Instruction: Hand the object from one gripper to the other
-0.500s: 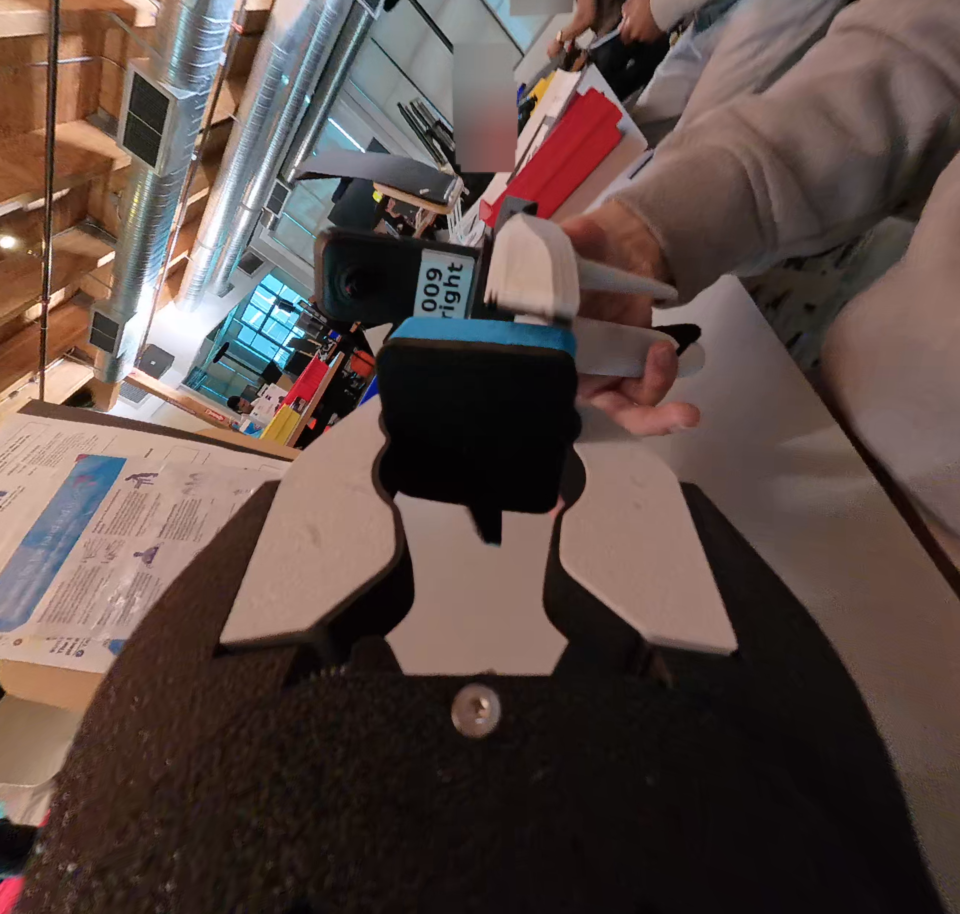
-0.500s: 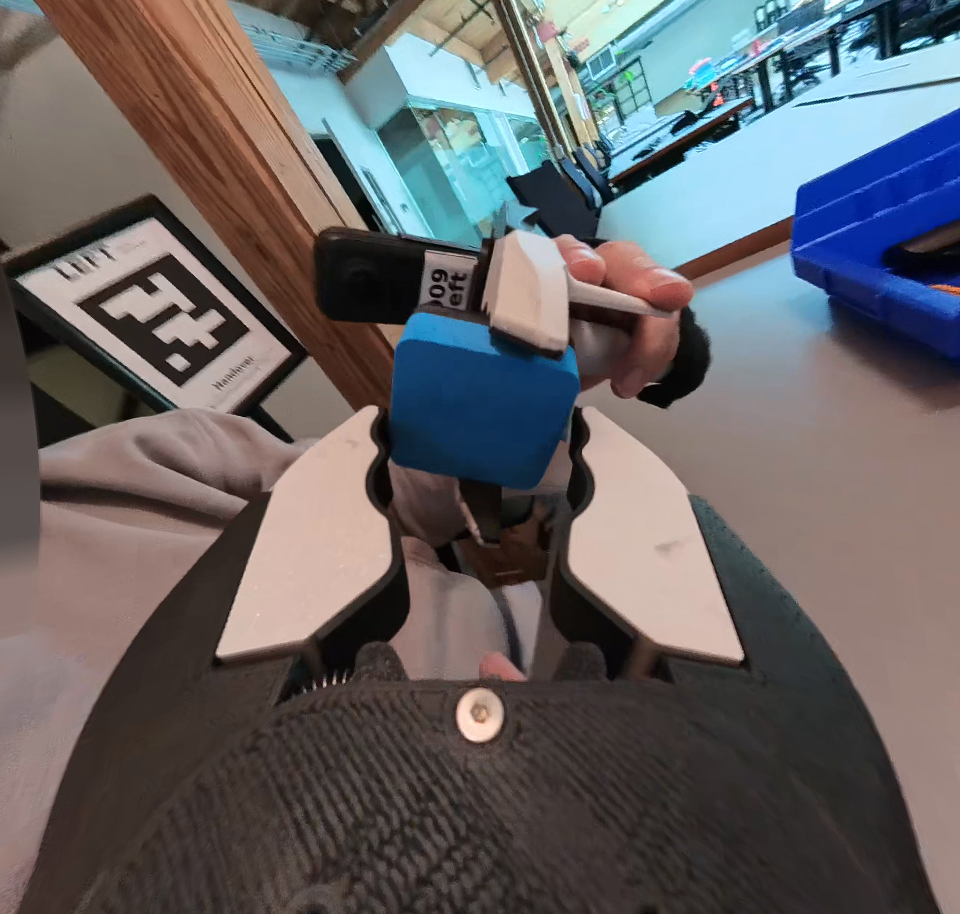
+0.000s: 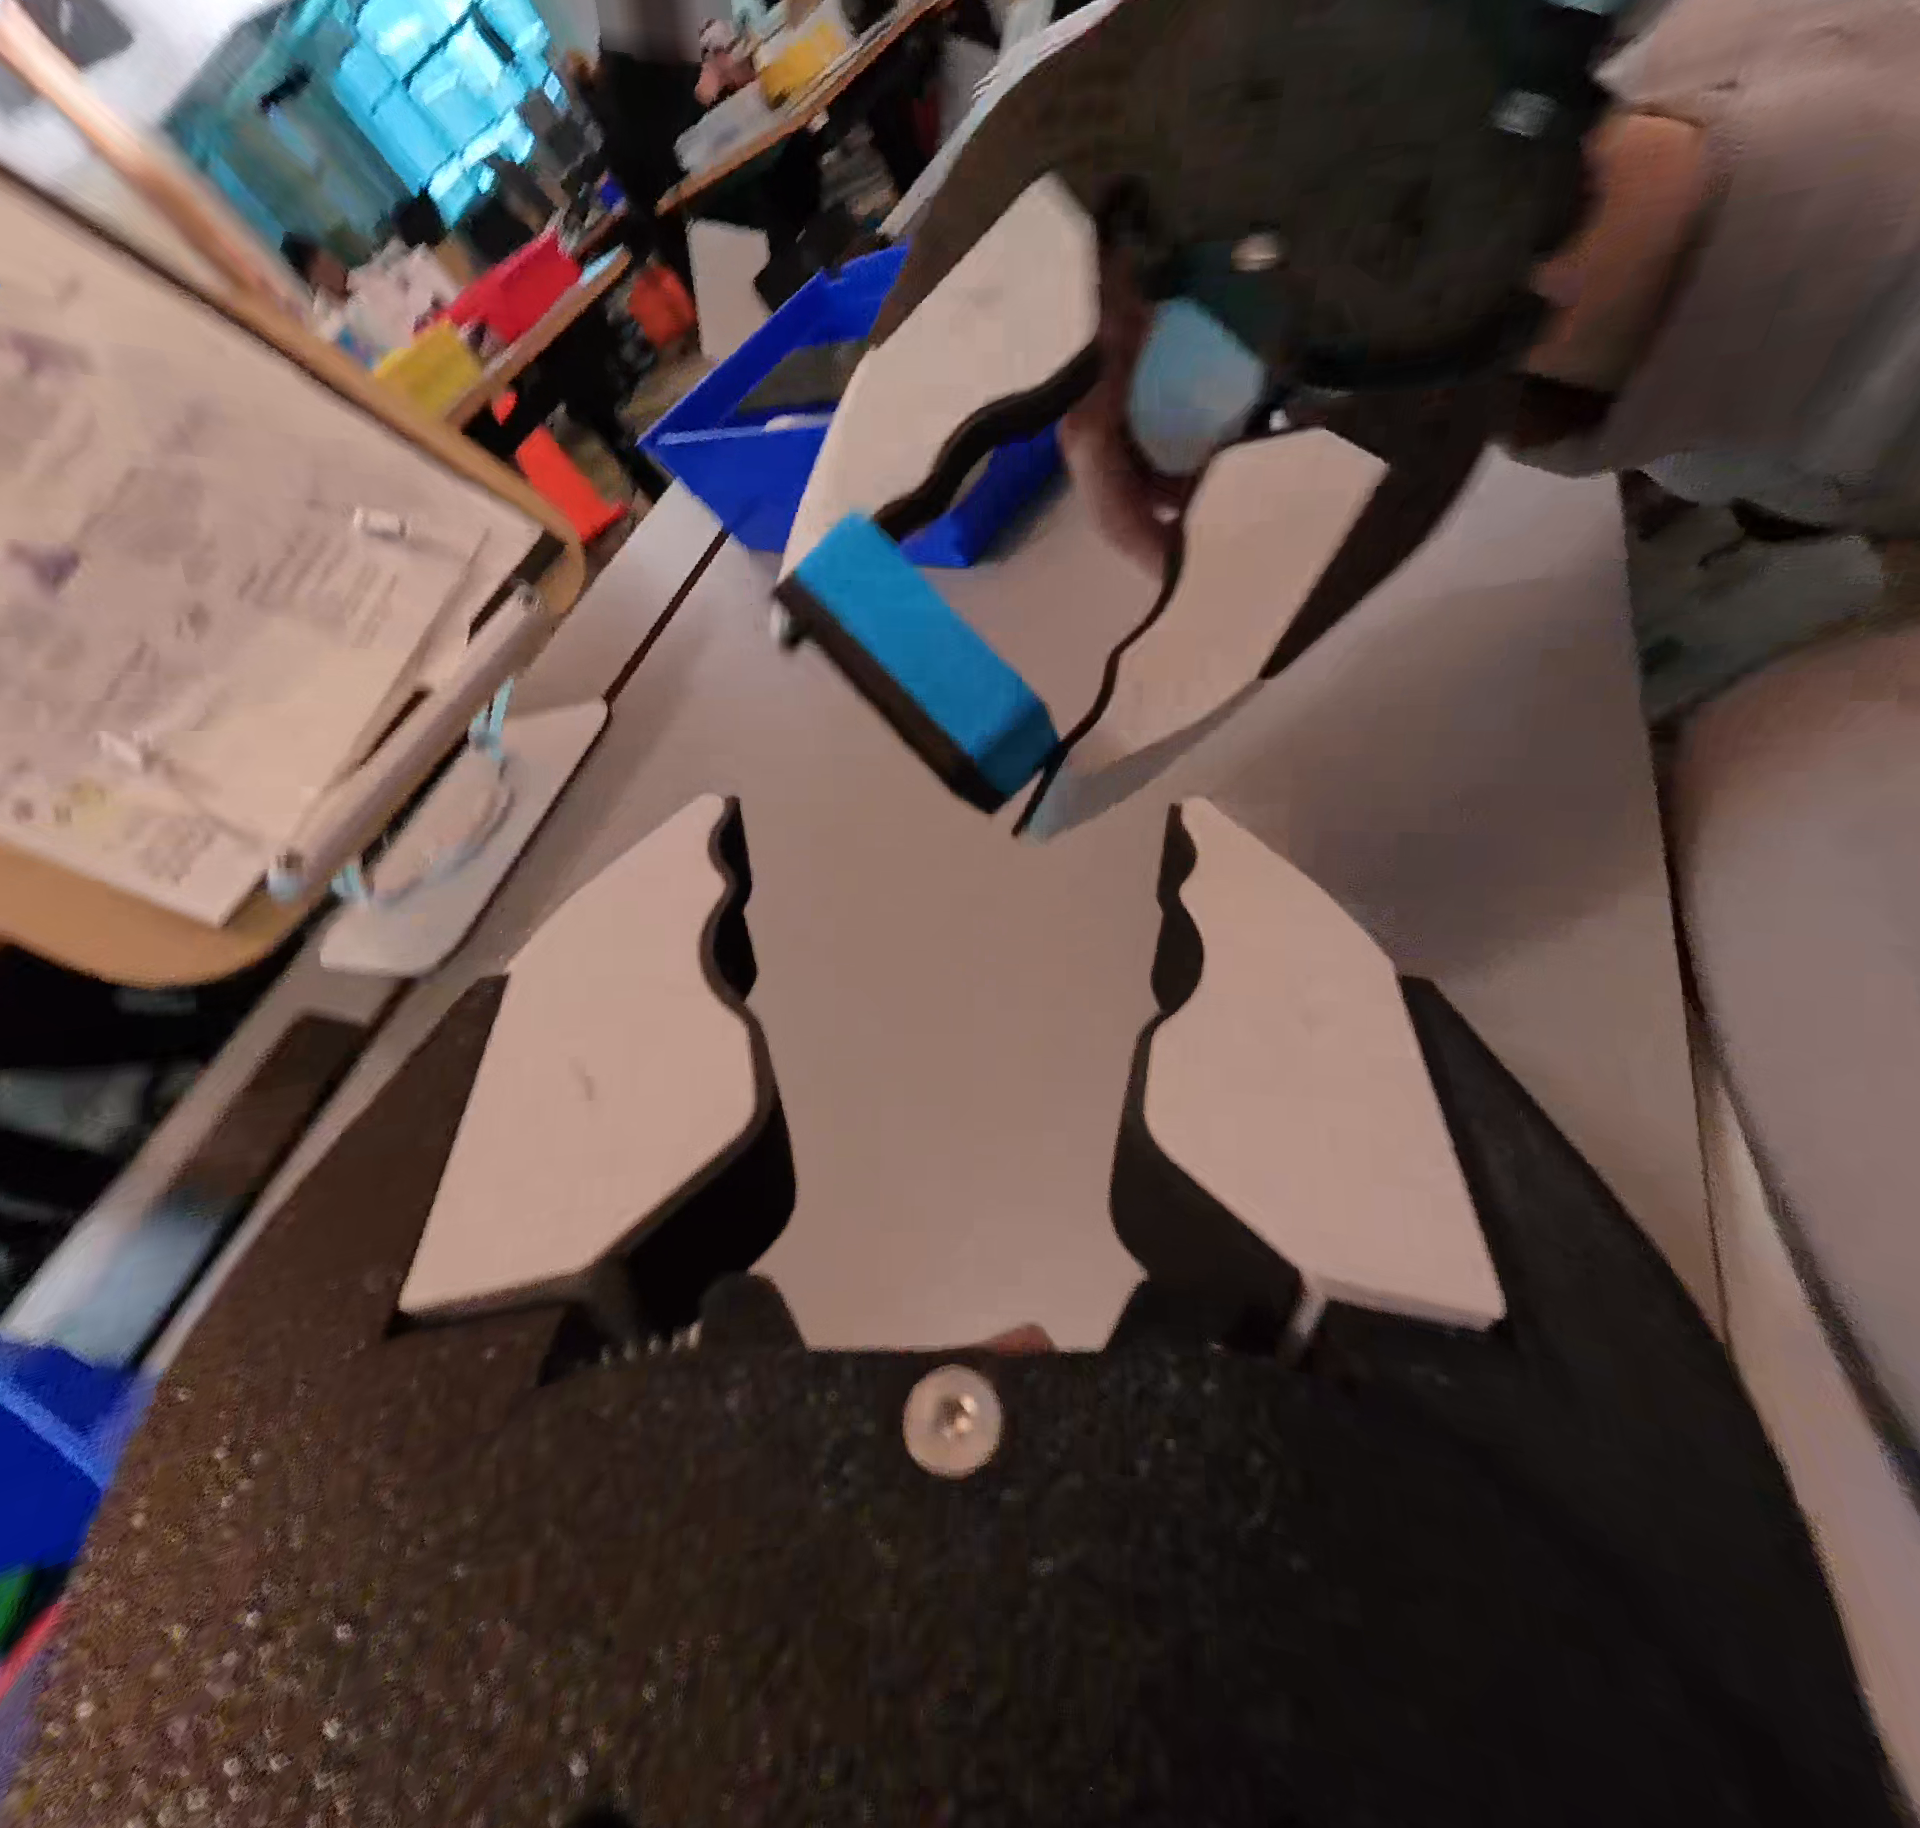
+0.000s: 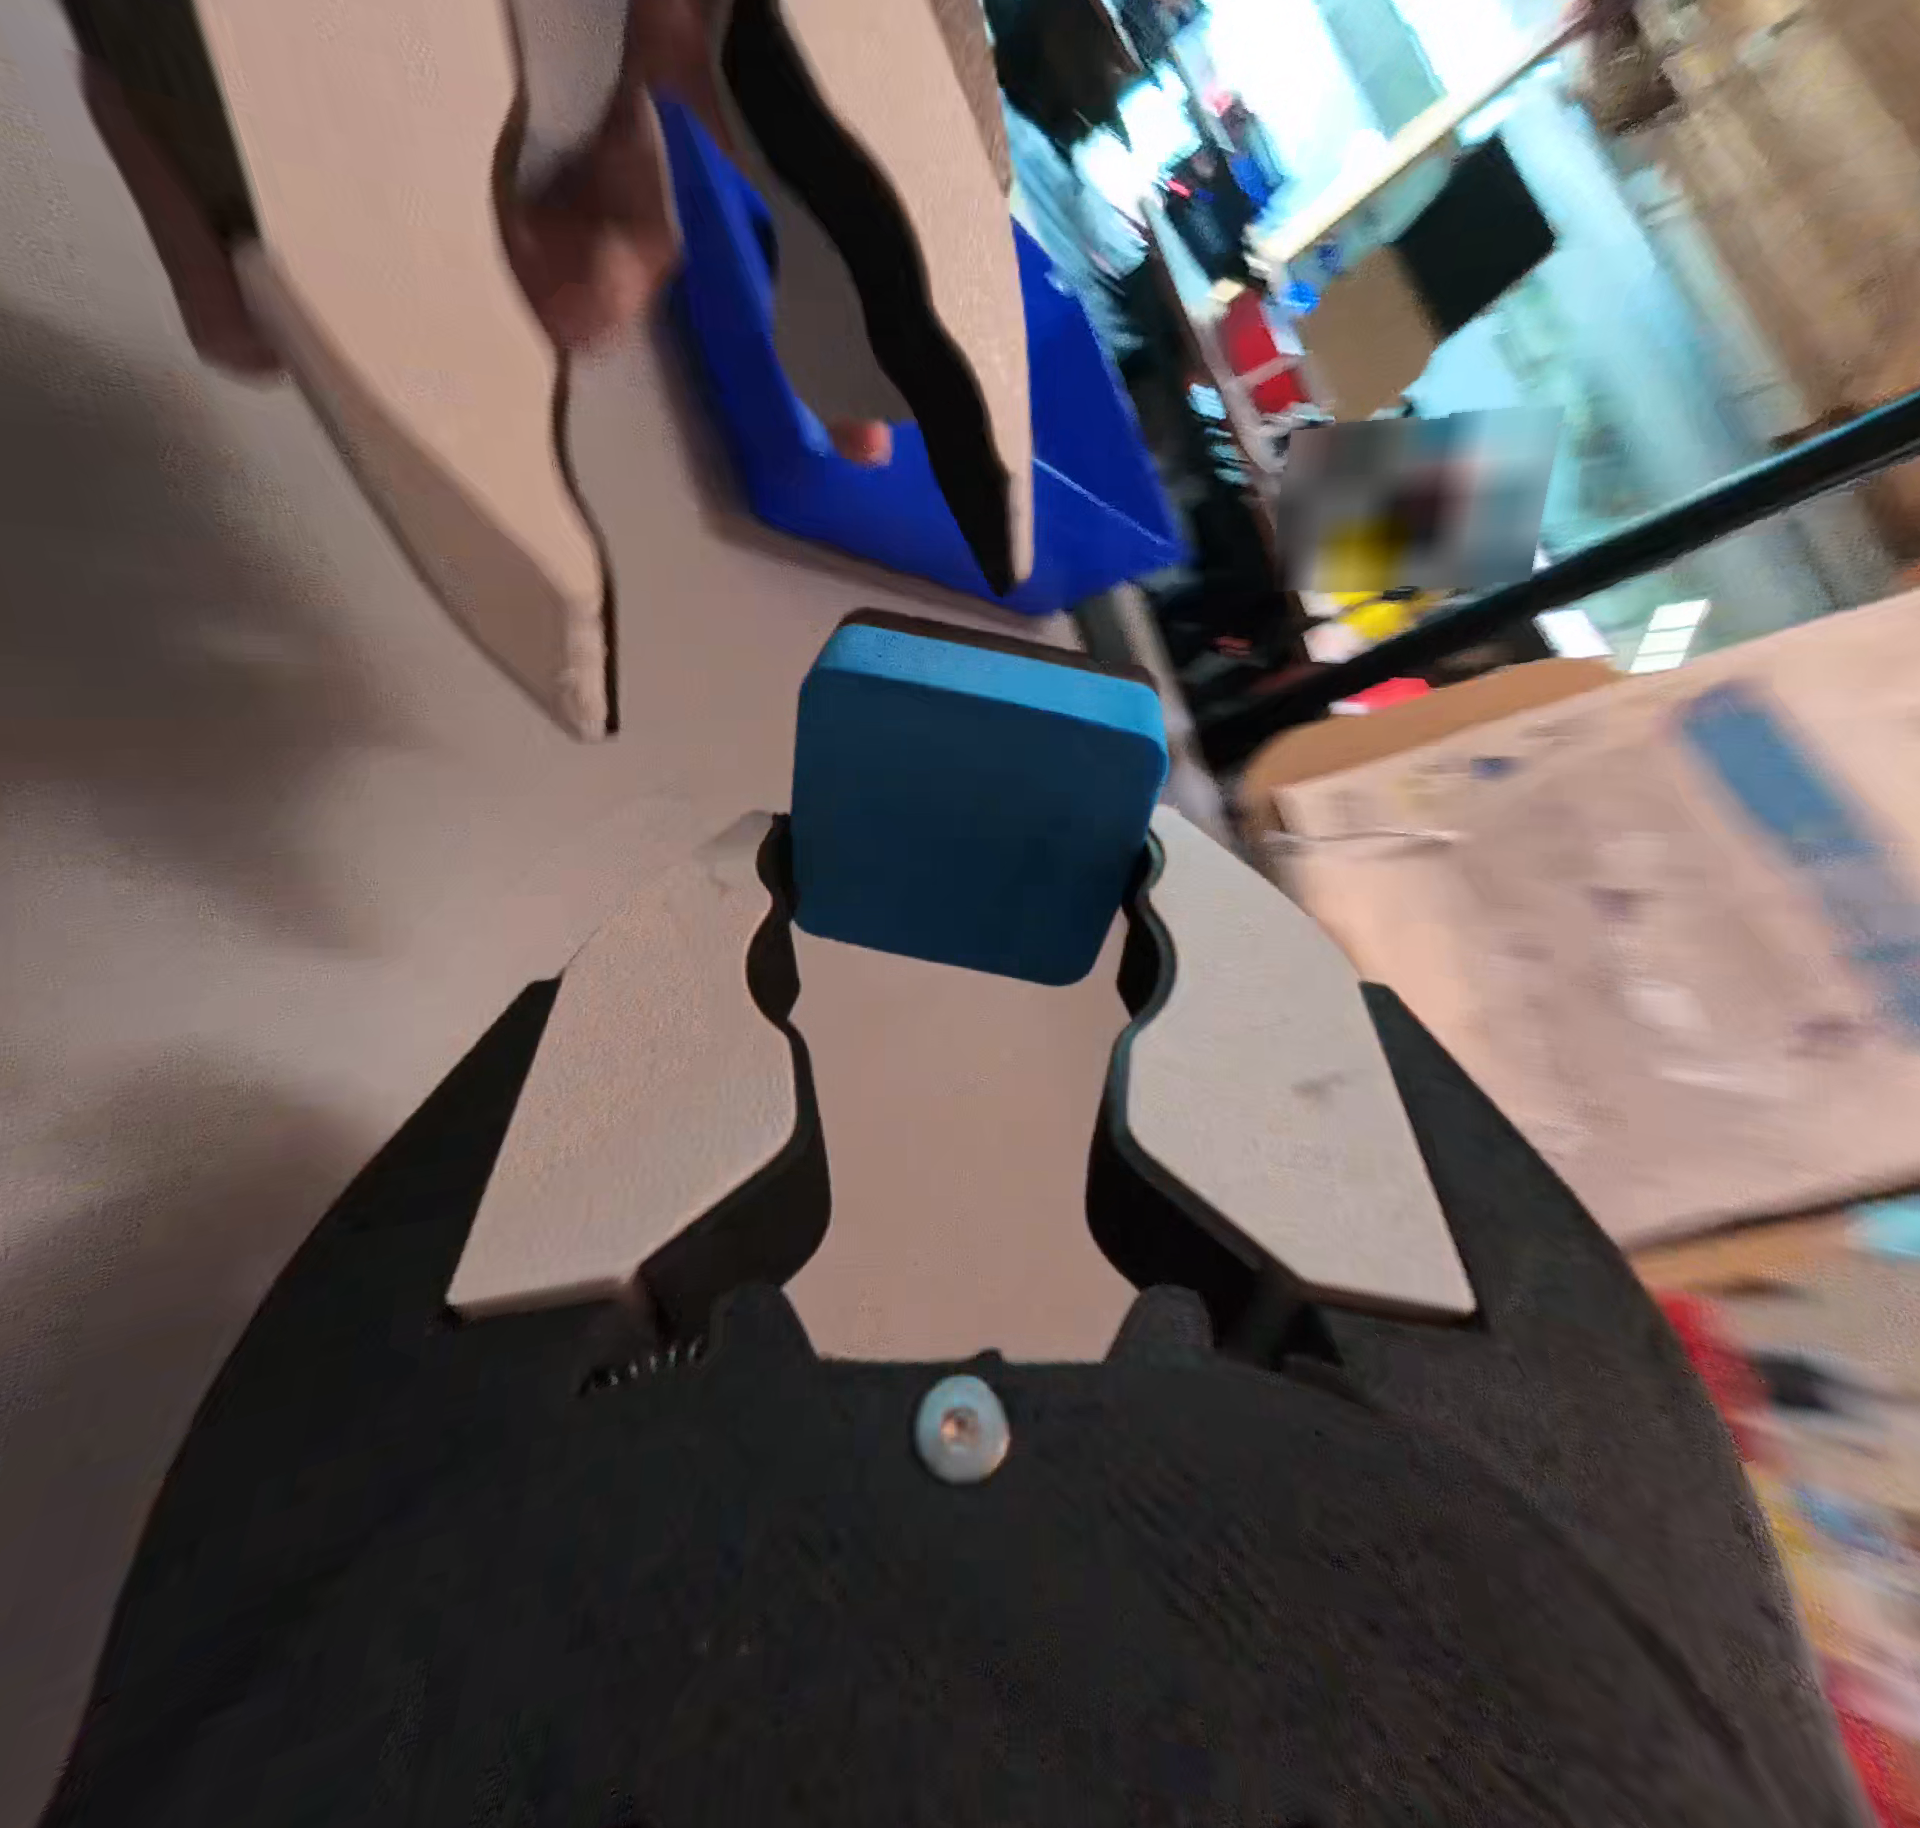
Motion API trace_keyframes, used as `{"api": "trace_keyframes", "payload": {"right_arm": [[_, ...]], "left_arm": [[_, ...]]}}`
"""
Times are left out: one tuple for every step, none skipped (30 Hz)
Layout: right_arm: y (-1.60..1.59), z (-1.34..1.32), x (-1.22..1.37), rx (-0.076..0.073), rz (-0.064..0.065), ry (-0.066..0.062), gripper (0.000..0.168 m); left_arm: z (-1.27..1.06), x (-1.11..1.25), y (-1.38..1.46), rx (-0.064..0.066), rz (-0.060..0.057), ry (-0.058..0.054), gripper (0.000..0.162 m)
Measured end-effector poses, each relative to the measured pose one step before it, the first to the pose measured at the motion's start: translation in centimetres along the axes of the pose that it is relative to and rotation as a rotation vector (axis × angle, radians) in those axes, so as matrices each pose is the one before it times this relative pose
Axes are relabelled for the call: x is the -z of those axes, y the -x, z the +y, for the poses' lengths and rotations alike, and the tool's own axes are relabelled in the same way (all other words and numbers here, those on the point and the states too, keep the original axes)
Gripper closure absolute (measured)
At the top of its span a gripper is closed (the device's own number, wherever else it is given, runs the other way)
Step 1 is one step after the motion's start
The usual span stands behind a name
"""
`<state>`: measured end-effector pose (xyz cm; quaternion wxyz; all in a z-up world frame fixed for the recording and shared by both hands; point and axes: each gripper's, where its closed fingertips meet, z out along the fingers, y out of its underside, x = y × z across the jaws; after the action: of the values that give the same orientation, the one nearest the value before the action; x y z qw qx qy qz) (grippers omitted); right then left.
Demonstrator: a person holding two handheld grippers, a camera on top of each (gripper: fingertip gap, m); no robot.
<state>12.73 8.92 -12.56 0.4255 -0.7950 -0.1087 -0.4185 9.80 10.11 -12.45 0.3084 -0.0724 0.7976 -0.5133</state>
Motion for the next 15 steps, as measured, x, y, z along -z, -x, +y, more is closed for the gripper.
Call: {"api": "trace_keyframes", "payload": {"right_arm": [[-0.76,0.358,0.197,0.1131,0.0715,0.0488,0.108],[-0.472,0.256,0.142,0.1019,0.0514,0.0389,0.108],[-0.296,0.11,0.137,0.0776,0.0388,0.0273,0.107],[-0.13,0.028,0.074,0.0492,0.0221,0.0226,0.108],[0.096,-0.05,-0.002,0.0361,0.0044,0.016,0.108],[0.051,-0.058,-0.039,0.0375,0.0102,0.0138,0.108],[-0.033,-0.027,-0.067,0.0452,0.0217,0.0148,0.108],[0.192,0.019,-0.078,0.0478,0.0076,0.0171,0.108],[0.234,-0.005,-0.064,0.0364,0.0024,0.014,0.108],[0.049,-0.057,-0.045,0.0237,0.0106,0.0061,0.107],[0.095,-0.052,-0.044,0.0159,0.0013,0.0033,0.107],[0.081,0.049,-0.051,0.0022,-0.004,0.0077,0.107],[-0.138,0.054,-0.021,-0.0089,0.0087,0.005,0.107],[-0.079,-0.001,-0.005,-0.0122,0.0034,-0.0008,0.107],[0.171,0.018,0.024,-0.0153,-0.0168,-0.0034,0.107]], "left_arm": [[0.166,-0.153,0.505,0.0474,-0.0282,0.0213,0.091],[0.122,-0.182,0.431,0.0424,-0.0305,0.0212,0.096],[-0.01,-0.196,0.168,0.0385,-0.0173,0.0152,0.097],[-0.153,-0.184,-0.134,0.0321,-0.0005,0.0067,0.099],[-0.247,-0.167,-0.288,0.0273,0.0048,-0.0009,0.1],[-0.304,-0.167,-0.352,0.0245,0.0089,-0.0077,0.102],[-0.243,-0.174,-0.409,0.0224,0.0128,-0.0057,0.103],[-0.078,-0.169,-0.207,0.0214,0.0026,0.0046,0.105],[0.07,-0.139,0.128,0.0183,-0.0174,0.0123,0.107],[0.12,-0.095,0.327,0.0112,-0.0275,0.0125,0.109],[0.106,-0.053,0.295,0.005,-0.0222,0.0069,0.113],[0.021,-0.002,0.118,0.0028,-0.0075,-0.0018,0.122],[-0.062,-0.012,-0.033,0.0069,0.0061,-0.0094,0.127],[-0.077,-0.012,-0.201,0.0113,0.0191,-0.0089,0.135],[0.033,-0.037,-0.205,0.0089,0.0218,-0.0018,0.14]]}}
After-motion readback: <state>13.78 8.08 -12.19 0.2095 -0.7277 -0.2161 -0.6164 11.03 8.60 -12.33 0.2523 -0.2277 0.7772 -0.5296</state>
